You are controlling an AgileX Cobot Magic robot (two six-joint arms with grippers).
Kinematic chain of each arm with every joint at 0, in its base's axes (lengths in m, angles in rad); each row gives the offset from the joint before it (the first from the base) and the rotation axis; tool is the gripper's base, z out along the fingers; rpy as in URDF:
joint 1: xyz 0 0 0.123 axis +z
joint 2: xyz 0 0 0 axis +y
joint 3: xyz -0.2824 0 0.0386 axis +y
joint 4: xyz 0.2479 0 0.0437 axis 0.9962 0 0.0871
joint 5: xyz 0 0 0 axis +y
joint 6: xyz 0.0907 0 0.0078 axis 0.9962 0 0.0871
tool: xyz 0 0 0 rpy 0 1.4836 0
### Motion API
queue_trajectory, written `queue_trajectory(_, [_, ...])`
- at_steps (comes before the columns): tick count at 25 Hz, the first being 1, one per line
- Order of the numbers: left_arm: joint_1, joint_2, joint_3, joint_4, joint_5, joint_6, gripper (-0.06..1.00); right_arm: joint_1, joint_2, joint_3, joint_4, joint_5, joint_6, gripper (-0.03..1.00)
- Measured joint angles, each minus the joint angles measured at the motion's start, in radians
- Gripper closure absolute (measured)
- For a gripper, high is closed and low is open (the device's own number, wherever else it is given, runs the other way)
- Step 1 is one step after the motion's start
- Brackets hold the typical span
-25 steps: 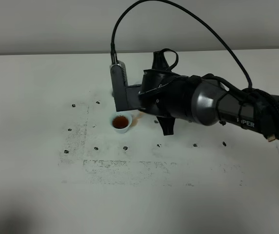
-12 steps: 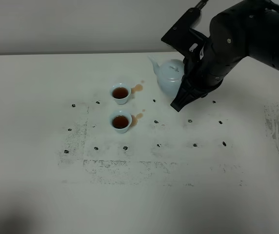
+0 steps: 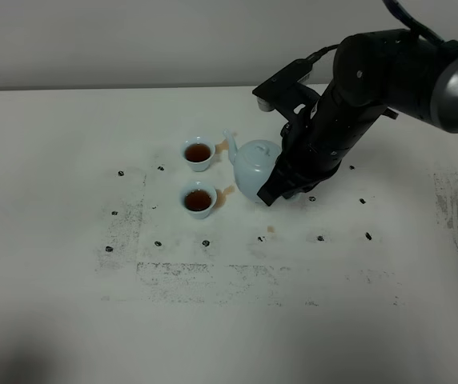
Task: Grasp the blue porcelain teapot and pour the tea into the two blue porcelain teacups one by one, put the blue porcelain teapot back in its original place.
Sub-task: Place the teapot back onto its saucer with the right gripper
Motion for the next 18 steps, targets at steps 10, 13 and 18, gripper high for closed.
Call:
queue_trajectory(10, [0.0,0.0,0.0,0.0,0.0,0.0,0.22,0.0,0.132,0.0,0.018,-0.06,-0.033,0.92])
queue_trajectory(13, [0.0,0.0,0.0,0.0,0.0,0.0,0.22,0.0,0.128,0.0,0.023,-0.067,-0.038,0.92])
queue_trajectory(18, [0.0,0.0,0.0,0.0,0.0,0.0,0.22,0.0,0.108,0.0,0.024,-0.063,-0.037,0.92])
